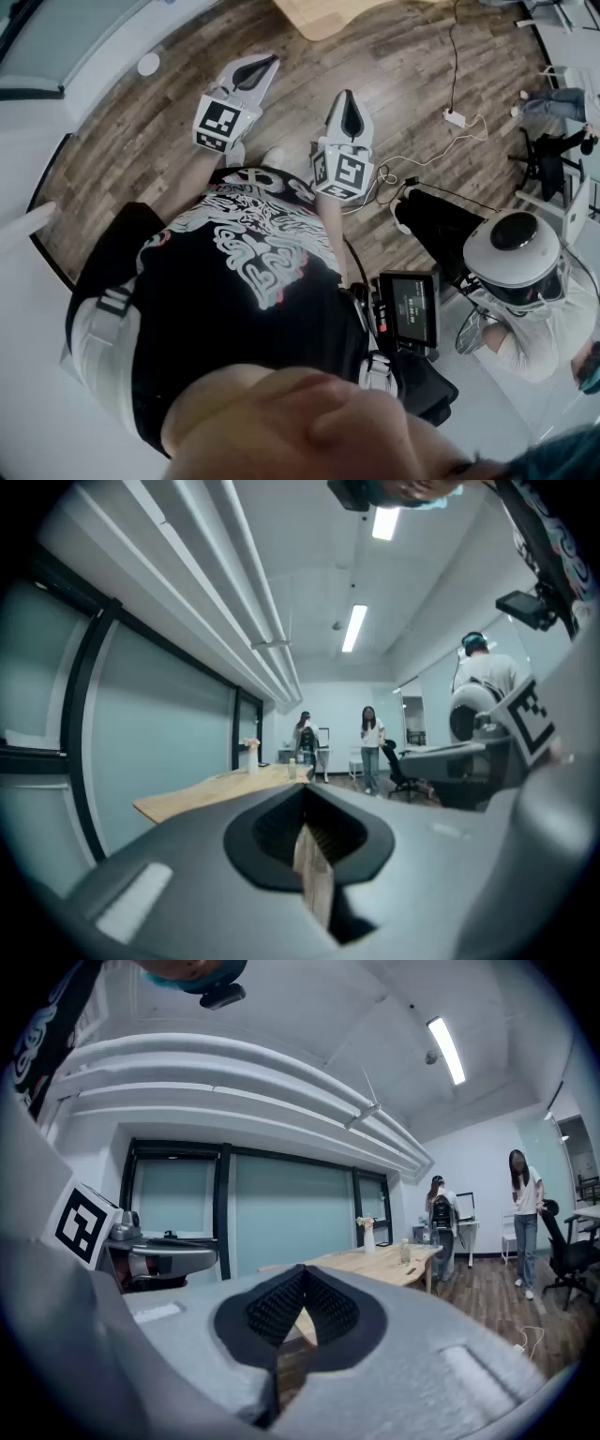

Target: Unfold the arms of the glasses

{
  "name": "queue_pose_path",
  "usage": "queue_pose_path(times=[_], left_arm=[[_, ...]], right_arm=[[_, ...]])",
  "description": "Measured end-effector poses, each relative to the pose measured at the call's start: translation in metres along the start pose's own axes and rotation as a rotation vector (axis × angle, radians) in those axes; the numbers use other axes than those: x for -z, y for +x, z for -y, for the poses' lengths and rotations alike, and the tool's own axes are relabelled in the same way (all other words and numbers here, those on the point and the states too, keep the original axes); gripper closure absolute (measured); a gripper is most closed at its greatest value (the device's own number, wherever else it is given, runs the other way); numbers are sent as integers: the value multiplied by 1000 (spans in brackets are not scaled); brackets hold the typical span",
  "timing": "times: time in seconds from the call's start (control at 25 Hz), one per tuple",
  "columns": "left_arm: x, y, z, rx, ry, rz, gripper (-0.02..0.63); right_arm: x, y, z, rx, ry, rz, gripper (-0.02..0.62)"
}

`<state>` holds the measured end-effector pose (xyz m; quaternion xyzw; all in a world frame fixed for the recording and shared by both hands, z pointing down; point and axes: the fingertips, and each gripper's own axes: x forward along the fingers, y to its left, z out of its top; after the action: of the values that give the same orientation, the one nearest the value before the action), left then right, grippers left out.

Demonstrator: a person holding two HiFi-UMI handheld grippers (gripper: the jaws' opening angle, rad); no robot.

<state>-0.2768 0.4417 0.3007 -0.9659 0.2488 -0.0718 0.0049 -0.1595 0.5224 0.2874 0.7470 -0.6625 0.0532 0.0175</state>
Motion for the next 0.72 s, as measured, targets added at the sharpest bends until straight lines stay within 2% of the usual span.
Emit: queue_pose_path(times=[0.32, 0.52, 0.72], left_arm=[[6, 3, 5, -27, -2, 4, 618], [-4, 24, 16, -43, 2, -3, 618], [-1, 22, 11, -85, 28, 3, 618]], right_arm=[[4, -2, 7, -18, -18, 7, 597], [-4, 2, 34, -35, -11, 22, 597], [-5, -1, 42, -41, -20, 54, 595]])
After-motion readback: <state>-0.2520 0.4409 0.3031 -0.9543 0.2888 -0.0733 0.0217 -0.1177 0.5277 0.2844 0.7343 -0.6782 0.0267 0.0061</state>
